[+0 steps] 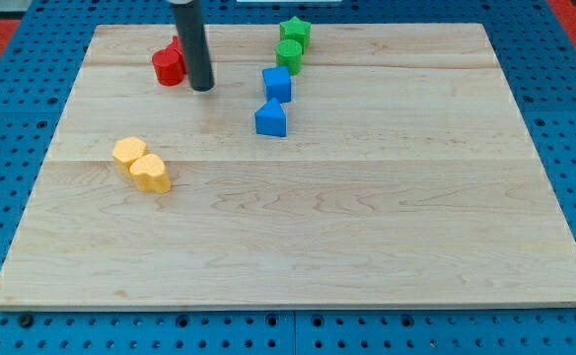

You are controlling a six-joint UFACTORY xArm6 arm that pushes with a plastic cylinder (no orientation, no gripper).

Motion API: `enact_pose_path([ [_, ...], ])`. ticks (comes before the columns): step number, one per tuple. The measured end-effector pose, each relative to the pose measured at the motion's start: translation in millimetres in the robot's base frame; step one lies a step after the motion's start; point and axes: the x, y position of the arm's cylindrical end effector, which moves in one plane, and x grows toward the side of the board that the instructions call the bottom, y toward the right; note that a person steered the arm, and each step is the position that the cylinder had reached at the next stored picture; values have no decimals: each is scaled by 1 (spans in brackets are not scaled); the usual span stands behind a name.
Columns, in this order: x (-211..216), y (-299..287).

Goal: Push the blue cube into the blue triangle

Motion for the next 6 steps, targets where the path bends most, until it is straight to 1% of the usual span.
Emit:
enact_pose_path([
  [2, -31, 27],
  [3, -32, 62],
  [4, -25, 87],
  [6, 30, 87],
])
